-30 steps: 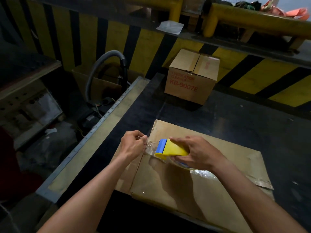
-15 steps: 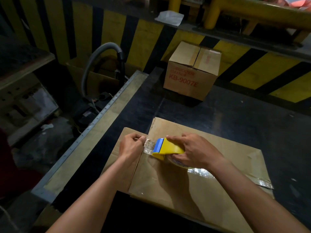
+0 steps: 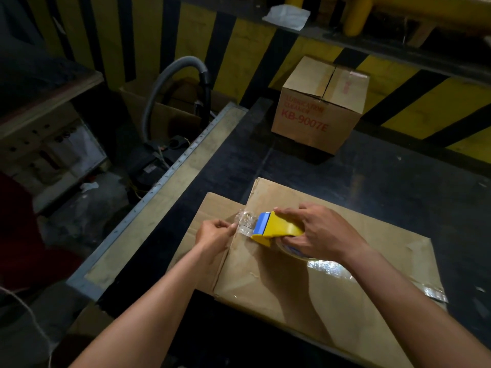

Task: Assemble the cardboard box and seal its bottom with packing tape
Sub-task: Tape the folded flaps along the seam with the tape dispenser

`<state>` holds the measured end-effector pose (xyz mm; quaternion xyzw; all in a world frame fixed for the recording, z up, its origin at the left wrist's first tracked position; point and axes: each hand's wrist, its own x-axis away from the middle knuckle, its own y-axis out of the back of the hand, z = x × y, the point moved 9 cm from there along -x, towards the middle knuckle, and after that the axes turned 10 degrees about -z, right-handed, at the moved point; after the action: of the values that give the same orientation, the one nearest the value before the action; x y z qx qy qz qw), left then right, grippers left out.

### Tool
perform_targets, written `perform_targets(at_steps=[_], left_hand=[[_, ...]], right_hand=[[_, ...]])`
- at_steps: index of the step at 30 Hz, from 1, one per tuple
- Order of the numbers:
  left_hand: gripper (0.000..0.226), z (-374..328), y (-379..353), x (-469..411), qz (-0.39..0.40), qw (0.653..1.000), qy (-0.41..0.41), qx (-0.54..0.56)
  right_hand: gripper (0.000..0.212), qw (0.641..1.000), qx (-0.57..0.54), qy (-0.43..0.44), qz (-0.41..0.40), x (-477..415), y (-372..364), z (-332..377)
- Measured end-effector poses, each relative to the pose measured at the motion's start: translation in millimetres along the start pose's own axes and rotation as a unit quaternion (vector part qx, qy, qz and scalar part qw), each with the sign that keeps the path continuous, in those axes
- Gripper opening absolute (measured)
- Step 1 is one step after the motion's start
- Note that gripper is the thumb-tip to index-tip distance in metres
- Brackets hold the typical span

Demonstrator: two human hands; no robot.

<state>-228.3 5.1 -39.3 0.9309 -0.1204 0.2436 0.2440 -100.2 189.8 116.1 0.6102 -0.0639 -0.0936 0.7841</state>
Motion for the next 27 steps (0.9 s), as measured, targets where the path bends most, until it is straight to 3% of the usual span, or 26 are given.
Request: perform_targets(at_steps=[1, 3, 6, 8, 9, 11, 14, 17, 23, 27], left_hand=[[0.019, 5, 1, 0, -0.004, 1.000, 0.006, 0.009], [0.010, -11, 13, 6, -0.060, 0.996, -0.061, -0.029], [0.029, -75, 30, 41, -0.149, 0.935, -0.319, -0.048], [0.038, -98, 11, 74, -0.093, 0.873, -0.469, -0.092], [0.042, -94, -4, 81, -0.039, 0.860, -0.492, -0.130], [0.048, -74, -25, 79, 0.039, 0.869, -0.460, -0.178], [0.052, -61, -30, 71, 0.053, 0.885, -0.424, -0.182], [0.053, -52, -24, 58, 0.069, 0.933, -0.330, -0.129], [0.054, -51, -23, 57, 0.093, 0.923, -0.336, -0.161], [0.053, -51, -21, 58, 0.083, 0.910, -0.347, -0.209]], right_hand=[[0.070, 1.000, 0.001, 0.000, 0.000, 0, 0, 0], [0.070, 1.000, 0.002, 0.001, 0.004, -1, -2, 0], [0.070, 1.000, 0.003, 0.004, 0.004, -4, -3, 0], [0.069, 1.000, 0.005, 0.002, 0.003, -5, -3, 0], [0.069, 1.000, 0.007, 0.001, 0.003, -5, -3, -1], [0.070, 1.000, 0.009, 0.003, 0.001, -6, -3, 0], [0.072, 1.000, 0.011, 0.007, -0.009, -6, -3, -2], [0.076, 1.000, -0.006, -0.002, -0.001, -2, -2, -7], [0.068, 0.998, -0.064, -0.001, 0.008, 2, -1, -7], [0.073, 0.996, -0.074, -0.018, 0.039, 0, 2, -8]])
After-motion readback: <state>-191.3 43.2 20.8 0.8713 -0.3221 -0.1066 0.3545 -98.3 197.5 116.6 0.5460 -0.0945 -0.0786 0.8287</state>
